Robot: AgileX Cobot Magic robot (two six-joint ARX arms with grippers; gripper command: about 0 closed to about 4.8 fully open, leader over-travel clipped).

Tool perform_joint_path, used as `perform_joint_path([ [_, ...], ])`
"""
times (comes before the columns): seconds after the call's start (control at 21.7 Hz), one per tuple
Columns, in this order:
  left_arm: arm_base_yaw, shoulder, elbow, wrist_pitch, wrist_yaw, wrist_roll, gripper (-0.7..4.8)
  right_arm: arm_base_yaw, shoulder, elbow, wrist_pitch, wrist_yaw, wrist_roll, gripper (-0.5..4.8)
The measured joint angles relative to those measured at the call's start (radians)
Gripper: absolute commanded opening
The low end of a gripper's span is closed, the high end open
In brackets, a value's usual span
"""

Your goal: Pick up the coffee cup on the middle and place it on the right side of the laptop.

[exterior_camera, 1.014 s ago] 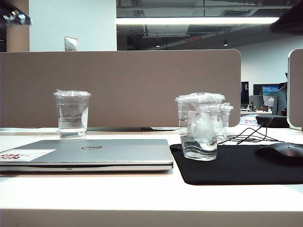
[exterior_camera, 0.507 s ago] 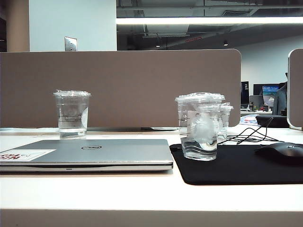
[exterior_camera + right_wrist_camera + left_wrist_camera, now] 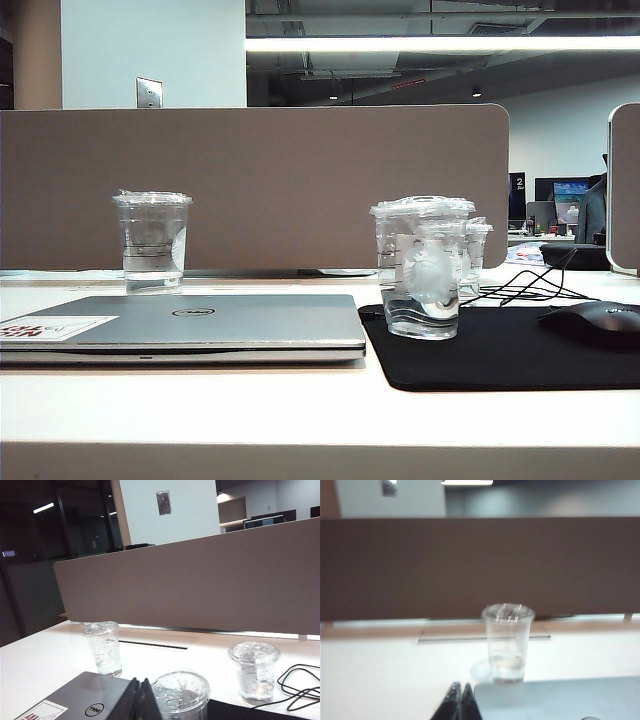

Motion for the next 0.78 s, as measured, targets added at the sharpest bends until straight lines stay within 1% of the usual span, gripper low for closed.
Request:
perform_joint_path([
  [0.23,-0.001,0.006,0.0,-0.016,-0.027,0.0,-0.05,0.0,0.0,0.0,-0.002,-0.003,0.0,-0.05],
  [0.46,-0.018,0.006,0.0,-0.017,-0.032,0.0,-0.05,0.0,0.0,0.0,-0.002,-0.002,0.0,-0.05],
  [0.78,-0.074,0.006,0.0,-0.016,-0.045,0.0,-0.05,0.0,0.0,0.0,-0.002,-0.002,0.0,-0.05],
])
